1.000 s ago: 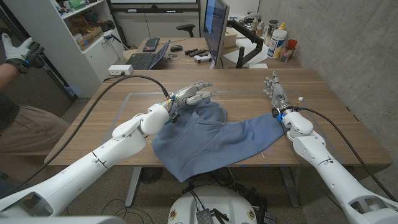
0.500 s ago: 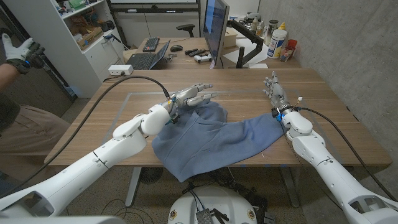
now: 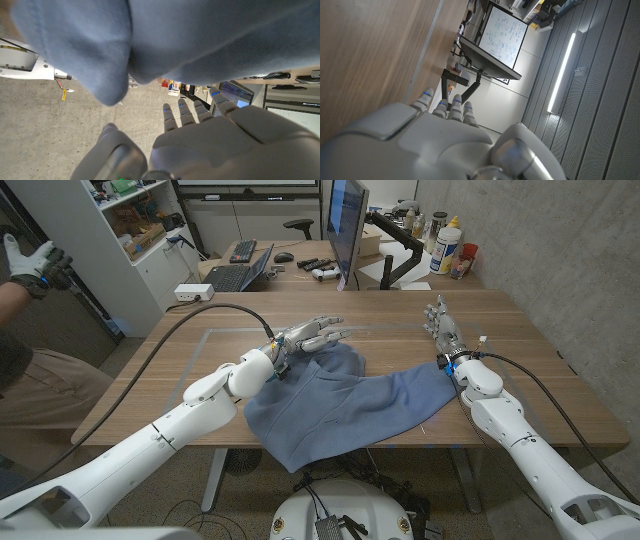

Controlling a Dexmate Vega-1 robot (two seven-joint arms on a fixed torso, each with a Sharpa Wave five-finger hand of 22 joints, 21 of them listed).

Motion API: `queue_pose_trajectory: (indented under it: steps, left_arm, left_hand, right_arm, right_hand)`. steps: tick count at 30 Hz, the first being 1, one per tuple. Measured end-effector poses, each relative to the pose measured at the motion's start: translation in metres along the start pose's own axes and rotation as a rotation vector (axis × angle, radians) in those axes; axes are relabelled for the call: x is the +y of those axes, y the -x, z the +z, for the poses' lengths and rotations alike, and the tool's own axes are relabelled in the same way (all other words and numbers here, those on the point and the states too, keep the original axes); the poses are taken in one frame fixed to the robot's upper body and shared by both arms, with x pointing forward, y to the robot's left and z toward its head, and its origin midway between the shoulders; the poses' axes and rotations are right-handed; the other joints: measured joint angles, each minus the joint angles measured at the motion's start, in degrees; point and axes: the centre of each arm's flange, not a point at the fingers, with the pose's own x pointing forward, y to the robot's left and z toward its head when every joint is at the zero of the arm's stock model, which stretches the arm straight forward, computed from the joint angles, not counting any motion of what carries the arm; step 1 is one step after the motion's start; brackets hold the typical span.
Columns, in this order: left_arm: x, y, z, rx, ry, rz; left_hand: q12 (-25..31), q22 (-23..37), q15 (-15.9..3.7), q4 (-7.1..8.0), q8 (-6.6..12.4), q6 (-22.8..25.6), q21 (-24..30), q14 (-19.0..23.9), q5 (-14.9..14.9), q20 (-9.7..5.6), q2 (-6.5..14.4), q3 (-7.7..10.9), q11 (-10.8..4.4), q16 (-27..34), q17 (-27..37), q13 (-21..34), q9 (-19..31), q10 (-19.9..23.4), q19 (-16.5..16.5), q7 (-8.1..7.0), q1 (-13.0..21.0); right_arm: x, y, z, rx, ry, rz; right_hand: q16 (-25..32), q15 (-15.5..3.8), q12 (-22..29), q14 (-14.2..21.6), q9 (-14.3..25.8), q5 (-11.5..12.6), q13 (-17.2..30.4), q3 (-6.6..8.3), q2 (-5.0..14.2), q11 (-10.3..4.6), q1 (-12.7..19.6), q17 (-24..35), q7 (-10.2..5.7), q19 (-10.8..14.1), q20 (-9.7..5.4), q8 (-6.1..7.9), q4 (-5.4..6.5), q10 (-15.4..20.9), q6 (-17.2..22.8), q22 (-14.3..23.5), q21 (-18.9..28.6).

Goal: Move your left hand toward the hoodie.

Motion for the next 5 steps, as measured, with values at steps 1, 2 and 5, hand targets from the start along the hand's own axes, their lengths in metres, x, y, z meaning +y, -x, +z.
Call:
queue_pose_trajectory:
  steps: [1,2,5]
  left_arm:
    - [0.0000,0.0000,0.0000,0.000,0.000,0.000]
    - [-0.0004,-0.0003,-0.0005,0.001,0.000,-0.001]
    - [-0.0014,-0.0013,-0.0012,0.002,0.003,-0.004]
  left_hand:
    - [0.0,0.0,0.00,0.00,0.00,0.0,0.0,0.0,0.0,0.00,0.0,0.00,0.00,0.0,0.0,0.0,0.0,0.0,0.0,0.00,0.0]
    - [0.0,0.0,0.00,0.00,0.00,0.0,0.0,0.0,0.0,0.00,0.0,0.00,0.00,0.0,0.0,0.0,0.0,0.0,0.0,0.00,0.0]
    - [0.0,0.0,0.00,0.00,0.00,0.0,0.0,0.0,0.0,0.00,0.0,0.00,0.00,0.0,0.0,0.0,0.0,0.0,0.0,0.00,0.0]
  right_arm:
    - [0.0000,0.0000,0.0000,0.000,0.000,0.000]
    - [0.0000,0.0000,0.0000,0.000,0.000,0.000]
    - [0.0002,-0.0005,0.0002,0.000,0.001,0.001]
  right_hand:
    - [0.0,0.00,0.0,0.0,0.0,0.0,0.0,0.00,0.00,0.00,0.0,0.0,0.00,0.0,0.00,0.00,0.00,0.0,0.0,0.0,0.0]
    - [0.0,0.00,0.0,0.0,0.0,0.0,0.0,0.00,0.00,0.00,0.0,0.0,0.00,0.0,0.00,0.00,0.00,0.0,0.0,0.0,0.0]
    - [0.0,0.00,0.0,0.0,0.0,0.0,0.0,0.00,0.00,0.00,0.0,0.0,0.00,0.0,0.00,0.00,0.00,0.0,0.0,0.0,-0.4]
